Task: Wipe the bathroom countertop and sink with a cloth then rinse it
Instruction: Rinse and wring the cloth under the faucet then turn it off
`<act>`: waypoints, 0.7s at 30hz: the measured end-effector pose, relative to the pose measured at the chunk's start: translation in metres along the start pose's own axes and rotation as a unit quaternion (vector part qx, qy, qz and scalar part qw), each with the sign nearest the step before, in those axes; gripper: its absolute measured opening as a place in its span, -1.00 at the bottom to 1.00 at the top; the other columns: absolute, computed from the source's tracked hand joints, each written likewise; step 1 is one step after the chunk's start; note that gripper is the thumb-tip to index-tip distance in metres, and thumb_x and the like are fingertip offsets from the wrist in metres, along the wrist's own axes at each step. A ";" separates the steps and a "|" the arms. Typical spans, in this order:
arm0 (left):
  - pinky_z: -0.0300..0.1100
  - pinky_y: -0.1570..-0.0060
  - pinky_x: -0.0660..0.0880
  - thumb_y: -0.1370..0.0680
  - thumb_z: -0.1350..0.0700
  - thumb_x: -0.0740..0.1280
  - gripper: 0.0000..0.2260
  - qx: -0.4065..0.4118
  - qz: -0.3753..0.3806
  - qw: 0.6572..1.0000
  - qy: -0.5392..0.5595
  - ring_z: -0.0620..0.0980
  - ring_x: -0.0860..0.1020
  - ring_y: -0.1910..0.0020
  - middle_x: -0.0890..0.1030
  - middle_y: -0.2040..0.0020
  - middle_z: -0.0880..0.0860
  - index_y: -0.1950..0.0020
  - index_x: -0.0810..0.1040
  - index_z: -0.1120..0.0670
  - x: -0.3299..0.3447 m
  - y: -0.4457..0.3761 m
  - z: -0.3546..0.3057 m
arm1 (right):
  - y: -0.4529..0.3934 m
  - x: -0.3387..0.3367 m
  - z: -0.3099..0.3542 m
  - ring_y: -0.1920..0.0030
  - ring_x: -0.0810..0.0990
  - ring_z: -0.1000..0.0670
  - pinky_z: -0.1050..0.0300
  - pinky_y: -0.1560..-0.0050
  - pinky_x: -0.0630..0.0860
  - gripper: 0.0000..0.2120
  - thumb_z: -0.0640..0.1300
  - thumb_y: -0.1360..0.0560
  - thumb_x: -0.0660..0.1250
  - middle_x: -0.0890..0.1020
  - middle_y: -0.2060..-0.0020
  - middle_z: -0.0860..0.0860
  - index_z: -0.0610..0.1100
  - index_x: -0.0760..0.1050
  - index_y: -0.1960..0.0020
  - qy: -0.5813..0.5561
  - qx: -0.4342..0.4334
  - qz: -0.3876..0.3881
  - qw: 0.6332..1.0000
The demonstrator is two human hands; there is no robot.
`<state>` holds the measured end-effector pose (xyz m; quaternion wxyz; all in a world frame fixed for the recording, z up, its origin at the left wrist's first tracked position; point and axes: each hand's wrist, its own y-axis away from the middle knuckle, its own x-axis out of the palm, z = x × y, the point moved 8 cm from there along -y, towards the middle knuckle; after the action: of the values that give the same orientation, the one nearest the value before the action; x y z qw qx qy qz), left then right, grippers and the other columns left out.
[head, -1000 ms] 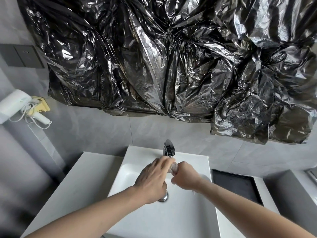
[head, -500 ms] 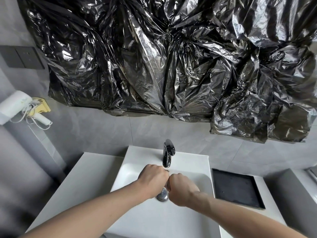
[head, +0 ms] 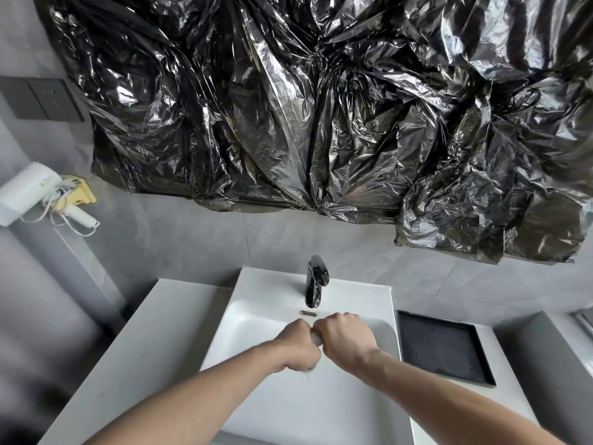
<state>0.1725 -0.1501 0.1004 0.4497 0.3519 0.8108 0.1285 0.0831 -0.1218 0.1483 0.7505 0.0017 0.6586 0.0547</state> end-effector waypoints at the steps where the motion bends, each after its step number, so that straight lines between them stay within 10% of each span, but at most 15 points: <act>1: -0.12 0.36 0.11 -0.32 0.27 0.21 -0.78 -0.002 0.015 1.000 0.010 0.05 0.18 0.29 0.24 0.36 -0.03 0.44 0.23 0.07 0.002 0.001 0.001 | 0.000 -0.001 0.001 0.14 0.59 -0.30 0.01 0.19 0.36 -0.83 -0.19 -0.45 0.25 0.71 0.11 -0.10 -0.01 0.59 0.09 0.001 -0.011 -0.019 1.000; 5: -0.19 0.41 0.17 -0.29 0.31 0.32 -0.68 -0.011 0.087 0.996 0.007 0.07 0.26 0.30 0.39 0.29 0.03 0.56 0.49 -0.06 0.011 0.003 0.004 | -0.002 0.017 -0.008 0.55 0.29 -0.12 0.18 0.52 0.12 -0.70 -0.05 -0.13 0.50 0.53 0.54 0.04 0.01 0.35 0.43 0.047 -0.014 -0.021 0.999; 10: -0.18 0.40 0.17 -0.30 0.31 0.35 -0.76 -0.005 0.100 0.994 0.039 0.08 0.23 0.30 0.37 0.22 0.06 0.42 0.41 0.01 0.020 0.002 0.012 | -0.003 0.015 -0.005 0.54 0.14 -0.05 0.25 0.47 -0.26 -0.77 -0.07 -0.07 0.35 0.44 0.58 0.06 0.00 0.27 0.45 0.040 -0.042 -0.088 0.994; 15: -0.18 0.38 0.30 -0.36 0.04 0.32 -0.87 0.032 -0.053 0.998 0.021 0.06 0.42 0.34 0.54 0.30 -0.03 0.25 0.44 0.09 -0.001 0.015 0.006 | 0.003 0.013 -0.010 0.25 0.53 -0.23 0.02 0.34 0.29 -0.85 -0.21 -0.33 0.22 0.66 0.23 -0.02 0.00 0.41 0.15 -0.055 0.030 -0.043 0.997; 21: -0.20 0.10 0.50 -0.41 -0.21 0.38 -0.72 0.128 -0.114 0.984 0.052 -0.20 0.58 0.14 0.64 0.01 -0.19 -0.08 0.50 -0.18 -0.016 0.049 0.015 | 0.035 0.013 -0.019 0.21 0.53 0.03 0.13 0.11 0.48 -0.61 -0.10 -0.41 0.43 0.58 0.22 0.10 -0.03 0.29 -0.12 -0.287 0.061 -0.012 0.956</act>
<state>0.2124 -0.1277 0.1286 0.3701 0.3044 0.8777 -0.0103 0.0628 -0.0877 0.1354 0.9071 0.0551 0.4174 0.0026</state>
